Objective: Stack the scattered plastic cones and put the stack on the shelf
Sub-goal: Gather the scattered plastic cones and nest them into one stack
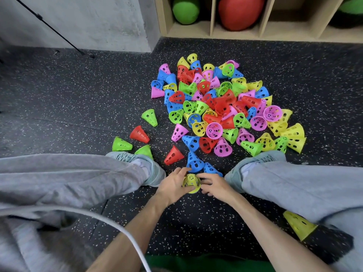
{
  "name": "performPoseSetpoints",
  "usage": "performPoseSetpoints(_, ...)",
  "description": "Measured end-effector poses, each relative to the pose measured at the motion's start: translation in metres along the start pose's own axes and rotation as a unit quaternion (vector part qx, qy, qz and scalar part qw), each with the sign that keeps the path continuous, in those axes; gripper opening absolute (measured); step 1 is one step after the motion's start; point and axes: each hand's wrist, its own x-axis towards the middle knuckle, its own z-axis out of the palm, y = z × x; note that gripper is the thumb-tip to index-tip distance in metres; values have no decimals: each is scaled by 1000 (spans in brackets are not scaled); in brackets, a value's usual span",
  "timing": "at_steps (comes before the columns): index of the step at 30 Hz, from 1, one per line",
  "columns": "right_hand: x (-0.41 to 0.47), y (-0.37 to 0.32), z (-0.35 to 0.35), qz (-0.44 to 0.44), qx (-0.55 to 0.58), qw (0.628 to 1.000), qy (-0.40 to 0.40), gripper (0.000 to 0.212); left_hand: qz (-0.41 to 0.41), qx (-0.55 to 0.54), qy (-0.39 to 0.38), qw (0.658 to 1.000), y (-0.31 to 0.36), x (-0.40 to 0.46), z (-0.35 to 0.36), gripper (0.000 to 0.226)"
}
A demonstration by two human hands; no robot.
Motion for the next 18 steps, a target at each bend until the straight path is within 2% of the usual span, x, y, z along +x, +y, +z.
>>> performPoseSetpoints(3,2,1,-1,-10,-16,998,60,37,-14,-14,26,999,3,-2,-1,67)
performPoseSetpoints(9,7,3,-6,14,-50,982,182,37,-18,-40,99,994,6,-1,-6,44)
performPoseSetpoints(13,6,5,-10,40,-49,974,219,37,-25,-61,140,988,8,3,-6,35)
performPoseSetpoints(18,7,8,-8,43,-59,973,220,38,-30,-59,128,990,11,5,-3,35)
